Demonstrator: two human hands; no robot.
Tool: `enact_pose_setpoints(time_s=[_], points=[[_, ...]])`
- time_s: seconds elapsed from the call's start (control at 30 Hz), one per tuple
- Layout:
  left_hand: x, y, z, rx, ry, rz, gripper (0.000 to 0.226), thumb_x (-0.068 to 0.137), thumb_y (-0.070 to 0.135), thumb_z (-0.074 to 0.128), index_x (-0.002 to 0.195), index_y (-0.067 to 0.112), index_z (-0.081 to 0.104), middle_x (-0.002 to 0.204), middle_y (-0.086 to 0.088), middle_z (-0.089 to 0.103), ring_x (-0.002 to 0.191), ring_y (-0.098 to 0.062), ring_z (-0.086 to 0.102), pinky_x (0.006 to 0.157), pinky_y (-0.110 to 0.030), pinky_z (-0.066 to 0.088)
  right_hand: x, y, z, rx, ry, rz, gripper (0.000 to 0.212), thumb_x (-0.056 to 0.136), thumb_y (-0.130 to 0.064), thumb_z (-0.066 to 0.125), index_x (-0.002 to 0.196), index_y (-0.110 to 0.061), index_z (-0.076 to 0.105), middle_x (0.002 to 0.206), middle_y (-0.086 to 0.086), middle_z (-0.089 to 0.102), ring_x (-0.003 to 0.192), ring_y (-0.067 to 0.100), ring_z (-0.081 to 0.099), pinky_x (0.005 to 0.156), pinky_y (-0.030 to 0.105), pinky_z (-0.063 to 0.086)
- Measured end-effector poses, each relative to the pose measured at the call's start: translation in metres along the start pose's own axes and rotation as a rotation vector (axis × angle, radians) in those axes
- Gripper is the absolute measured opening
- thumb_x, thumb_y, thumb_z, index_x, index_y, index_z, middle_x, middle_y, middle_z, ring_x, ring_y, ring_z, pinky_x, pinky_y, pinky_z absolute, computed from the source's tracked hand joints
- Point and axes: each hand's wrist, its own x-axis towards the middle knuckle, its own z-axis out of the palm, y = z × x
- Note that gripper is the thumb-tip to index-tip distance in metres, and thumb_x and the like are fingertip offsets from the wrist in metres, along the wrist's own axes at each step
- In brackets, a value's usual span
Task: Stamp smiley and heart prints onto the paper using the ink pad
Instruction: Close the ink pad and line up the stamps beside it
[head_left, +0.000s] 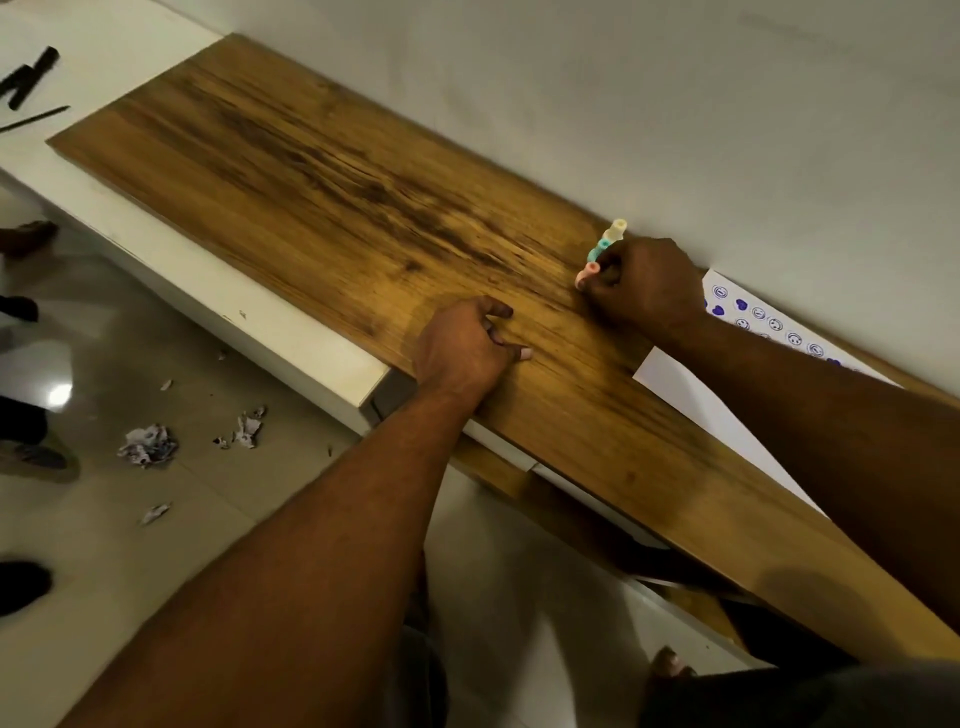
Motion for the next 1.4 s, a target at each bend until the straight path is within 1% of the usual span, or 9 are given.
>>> enact_pose_setpoints(time_s=[0.27, 0.4, 0.53, 0.6, 0.67, 0.77, 0.93, 1.1, 1.4], points=[[-0.001, 0.002, -0.004, 0.014, -0.001, 0.015, 0.055, 0.072, 0.048, 0.092, 0.122, 0.039, 0.07, 0.083, 0.016, 0.067, 0.08, 0.001, 0.061, 0.061, -0.026, 0.036, -0.004, -0.001, -0.005, 0.018, -0.011, 0.014, 0.051, 0.089, -0.059, 0.068, 0.122, -0.021, 0.074, 0.105, 0.005, 0.075, 0.094, 0.024, 0.068, 0.074, 0.029, 0.048], [-0.004, 0.008, -0.006, 0.038, 0.007, 0.017, 0.053, 0.075, 0.048, 0.091, 0.122, 0.038, 0.07, 0.084, 0.016, 0.066, 0.082, 0.0, 0.061, 0.064, -0.027, 0.04, -0.02, 0.014, -0.034, 0.086, 0.123, -0.008, 0.05, 0.085, -0.071, 0.063, 0.106, -0.027, 0.078, 0.082, -0.005, 0.072, 0.079, 0.015, 0.067, 0.07, 0.029, 0.05], [-0.018, 0.022, 0.001, 0.19, -0.001, 0.205, 0.049, 0.086, 0.053, 0.08, 0.131, 0.038, 0.067, 0.096, 0.021, 0.063, 0.085, 0.002, 0.057, 0.067, -0.023, 0.043, -0.083, 0.086, -0.059, 0.145, 0.195, -0.027, 0.041, 0.089, -0.068, 0.063, 0.104, -0.031, 0.073, 0.084, -0.014, 0.065, 0.075, 0.009, 0.061, 0.068, 0.029, 0.049], [-0.03, 0.03, 0.015, 0.278, -0.027, 0.401, 0.059, 0.09, 0.062, 0.071, 0.141, 0.035, 0.059, 0.121, 0.011, 0.064, 0.104, -0.008, 0.059, 0.079, -0.028, 0.047, -0.133, 0.147, -0.061, 0.122, 0.263, 0.092, 0.043, 0.09, -0.067, 0.063, 0.112, -0.03, 0.067, 0.093, -0.012, 0.063, 0.081, 0.011, 0.059, 0.073, 0.034, 0.051], [-0.041, 0.035, 0.034, 0.346, -0.081, 0.539, 0.07, 0.092, 0.071, 0.06, 0.151, 0.035, 0.048, 0.141, 0.002, 0.056, 0.122, -0.018, 0.054, 0.092, -0.036, 0.048, -0.182, 0.214, -0.059, 0.056, 0.288, 0.282, 0.058, 0.089, -0.076, 0.05, 0.119, -0.027, 0.063, 0.102, 0.0, 0.065, 0.089, 0.019, 0.059, 0.079, 0.04, 0.053], [-0.054, 0.041, 0.061, 0.438, -0.16, 0.653, 0.079, 0.093, 0.081, 0.046, 0.157, 0.037, 0.035, 0.147, -0.003, 0.048, 0.13, -0.024, 0.047, 0.102, -0.045, 0.049, -0.239, 0.283, -0.052, -0.05, 0.186, 0.458, 0.079, 0.09, -0.084, 0.027, 0.129, -0.021, 0.055, 0.119, 0.016, 0.059, 0.1, 0.038, 0.061, 0.084, 0.048, 0.053], [-0.057, 0.042, 0.075, 0.493, -0.106, 0.656, 0.089, 0.087, 0.092, 0.029, 0.161, 0.042, 0.028, 0.141, -0.004, 0.045, 0.127, -0.024, 0.045, 0.101, -0.046, 0.046, -0.248, 0.293, -0.041, -0.079, 0.215, 0.386, 0.057, 0.101, -0.047, 0.037, 0.147, -0.015, 0.045, 0.13, 0.022, 0.048, 0.104, 0.045, 0.055, 0.082, 0.047, 0.051], [-0.056, 0.041, 0.072, 0.548, -0.121, 0.712, 0.091, 0.087, 0.092, 0.03, 0.165, 0.046, 0.016, 0.139, -0.005, 0.045, 0.124, -0.025, 0.046, 0.098, -0.047, 0.047, -0.238, 0.292, -0.044, -0.079, 0.219, 0.215, 0.053, 0.099, -0.043, 0.04, 0.142, -0.017, 0.053, 0.12, 0.015, 0.052, 0.091, 0.039, 0.058, 0.074, 0.044, 0.053], [-0.055, 0.054, 0.066, 0.688, -0.2, 0.744, 0.079, 0.092, 0.087, 0.031, 0.156, 0.042, 0.043, 0.14, -0.005, 0.044, 0.127, -0.026, 0.045, 0.103, -0.049, 0.045, -0.237, 0.302, -0.04, -0.069, 0.189, 0.251, 0.053, 0.097, -0.052, 0.042, 0.142, -0.028, 0.054, 0.117, 0.011, 0.052, 0.099, 0.035, 0.056, 0.078, 0.046, 0.052]])
